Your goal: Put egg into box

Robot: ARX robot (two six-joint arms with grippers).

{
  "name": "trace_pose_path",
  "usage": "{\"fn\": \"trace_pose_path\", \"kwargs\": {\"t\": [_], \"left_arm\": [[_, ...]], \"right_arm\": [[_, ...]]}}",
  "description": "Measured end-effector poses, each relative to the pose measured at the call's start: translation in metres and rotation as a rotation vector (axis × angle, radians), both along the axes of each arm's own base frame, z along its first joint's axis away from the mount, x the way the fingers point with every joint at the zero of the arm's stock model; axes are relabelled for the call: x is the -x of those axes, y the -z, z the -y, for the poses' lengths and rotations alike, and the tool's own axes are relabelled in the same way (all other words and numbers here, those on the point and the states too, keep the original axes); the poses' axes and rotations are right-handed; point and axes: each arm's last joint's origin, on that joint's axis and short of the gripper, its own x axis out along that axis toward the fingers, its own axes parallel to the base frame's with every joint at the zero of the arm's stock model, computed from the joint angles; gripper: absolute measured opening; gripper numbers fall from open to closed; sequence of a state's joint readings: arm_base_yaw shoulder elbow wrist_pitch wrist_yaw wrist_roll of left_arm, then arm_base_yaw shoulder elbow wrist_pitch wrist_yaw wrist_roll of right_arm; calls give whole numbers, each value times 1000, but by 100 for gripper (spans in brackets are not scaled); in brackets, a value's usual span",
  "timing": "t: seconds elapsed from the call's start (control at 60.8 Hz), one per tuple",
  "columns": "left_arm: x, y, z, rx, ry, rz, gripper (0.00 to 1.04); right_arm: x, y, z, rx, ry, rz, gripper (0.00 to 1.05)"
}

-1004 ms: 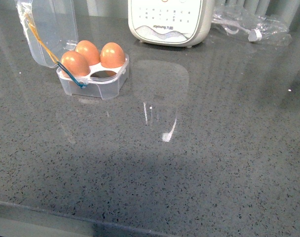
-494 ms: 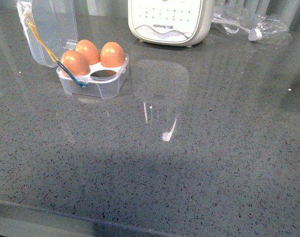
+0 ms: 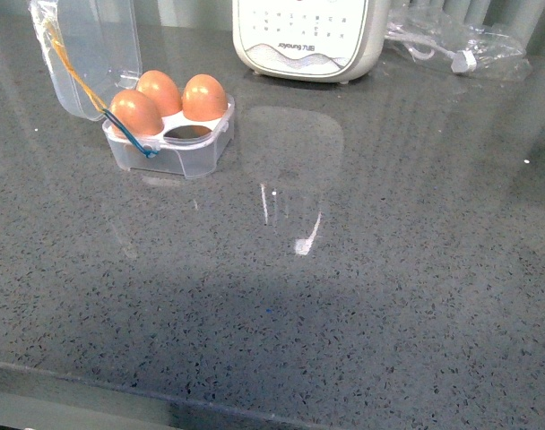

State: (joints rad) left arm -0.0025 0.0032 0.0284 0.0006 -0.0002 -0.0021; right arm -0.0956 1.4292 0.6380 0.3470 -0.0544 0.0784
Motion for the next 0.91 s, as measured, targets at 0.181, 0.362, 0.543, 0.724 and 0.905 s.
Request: {"fn": "trace_pose_path", "kwargs": {"t": [0.181,0.362,0.543,0.724,0.905], "left_arm": [[0,0,0,0,0,0,98],[0,0,0,0,0,0,98],[0,0,0,0,0,0,98],[0,0,0,0,0,0,98],[0,0,0,0,0,0,98]], "right_arm": [[1,2,1,6,-4,0,59],[1,2,2,6,-10,1,42],[3,-1,2,12,-12,10,41],[6,-14,-2,47,-7,81,41],[1,-35,-21,58,-62,179,41]]}}
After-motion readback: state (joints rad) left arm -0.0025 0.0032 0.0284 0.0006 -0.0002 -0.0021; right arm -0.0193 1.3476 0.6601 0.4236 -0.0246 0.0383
